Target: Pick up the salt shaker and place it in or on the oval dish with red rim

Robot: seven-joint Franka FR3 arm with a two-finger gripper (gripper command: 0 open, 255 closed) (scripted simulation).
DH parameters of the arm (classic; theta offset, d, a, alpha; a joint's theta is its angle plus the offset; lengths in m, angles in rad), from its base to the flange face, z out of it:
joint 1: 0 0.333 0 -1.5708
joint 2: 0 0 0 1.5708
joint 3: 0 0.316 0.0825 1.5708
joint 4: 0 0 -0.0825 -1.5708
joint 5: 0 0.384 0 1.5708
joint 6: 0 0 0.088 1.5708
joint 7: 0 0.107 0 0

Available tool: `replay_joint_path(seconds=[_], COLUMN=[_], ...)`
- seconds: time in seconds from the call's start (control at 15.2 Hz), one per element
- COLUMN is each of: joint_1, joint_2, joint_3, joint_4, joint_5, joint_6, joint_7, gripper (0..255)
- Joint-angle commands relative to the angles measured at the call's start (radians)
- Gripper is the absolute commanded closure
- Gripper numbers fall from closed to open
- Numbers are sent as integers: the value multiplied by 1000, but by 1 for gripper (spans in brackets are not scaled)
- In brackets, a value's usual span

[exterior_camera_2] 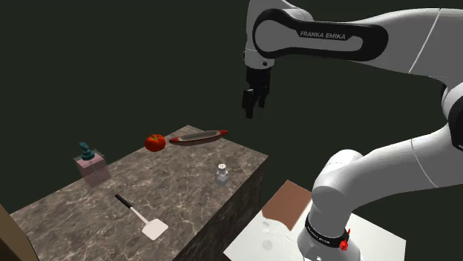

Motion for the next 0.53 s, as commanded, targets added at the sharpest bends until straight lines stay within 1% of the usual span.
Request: replay_joint_path(seconds=[0.0,0.46], joint_1=[0,11], joint_2=[0,92], joint_3=[0,81], joint_4=[0,-140], joint_5=[0,26], joint_6=[0,209], joint_7=[0,103], gripper=[0,0])
